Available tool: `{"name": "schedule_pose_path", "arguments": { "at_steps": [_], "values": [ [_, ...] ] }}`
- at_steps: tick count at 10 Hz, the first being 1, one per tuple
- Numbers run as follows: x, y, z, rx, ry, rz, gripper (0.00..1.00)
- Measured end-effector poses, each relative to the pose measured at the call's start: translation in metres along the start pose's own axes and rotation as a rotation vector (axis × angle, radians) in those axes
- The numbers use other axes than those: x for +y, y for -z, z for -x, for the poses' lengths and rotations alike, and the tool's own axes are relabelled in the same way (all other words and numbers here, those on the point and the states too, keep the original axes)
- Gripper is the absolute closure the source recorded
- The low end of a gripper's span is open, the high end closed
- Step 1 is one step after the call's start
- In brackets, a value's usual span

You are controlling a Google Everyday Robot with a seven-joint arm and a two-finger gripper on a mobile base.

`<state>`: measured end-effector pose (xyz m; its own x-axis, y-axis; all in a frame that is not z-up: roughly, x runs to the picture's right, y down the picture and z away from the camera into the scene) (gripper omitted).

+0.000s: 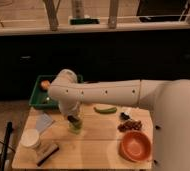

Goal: Stack cups into tray

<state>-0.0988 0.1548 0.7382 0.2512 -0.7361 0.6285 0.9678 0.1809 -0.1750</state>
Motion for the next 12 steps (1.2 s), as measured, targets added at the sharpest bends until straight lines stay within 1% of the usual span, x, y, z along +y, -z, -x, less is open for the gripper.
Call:
{"name": "schedule_pose_path", "arguments": {
  "at_steps": [1, 3, 5, 6, 12],
  "values": [
    [0.001, -0.004, -0.002, -0.011, -0.007, 0.002, 0.66],
    [0.000, -0.011, -0.003, -0.036, -0.018, 0.002, 0.44],
    [-0.001, -0.015, 0.000, -0.054, -0.018, 0.002, 0.26],
    [0.000, -0.017, 0.000, -0.064, -0.021, 0.002, 0.20],
    [0.005, -0.021, 0.006, -0.082, -0.031, 0.005, 0.20]
  ]
}}
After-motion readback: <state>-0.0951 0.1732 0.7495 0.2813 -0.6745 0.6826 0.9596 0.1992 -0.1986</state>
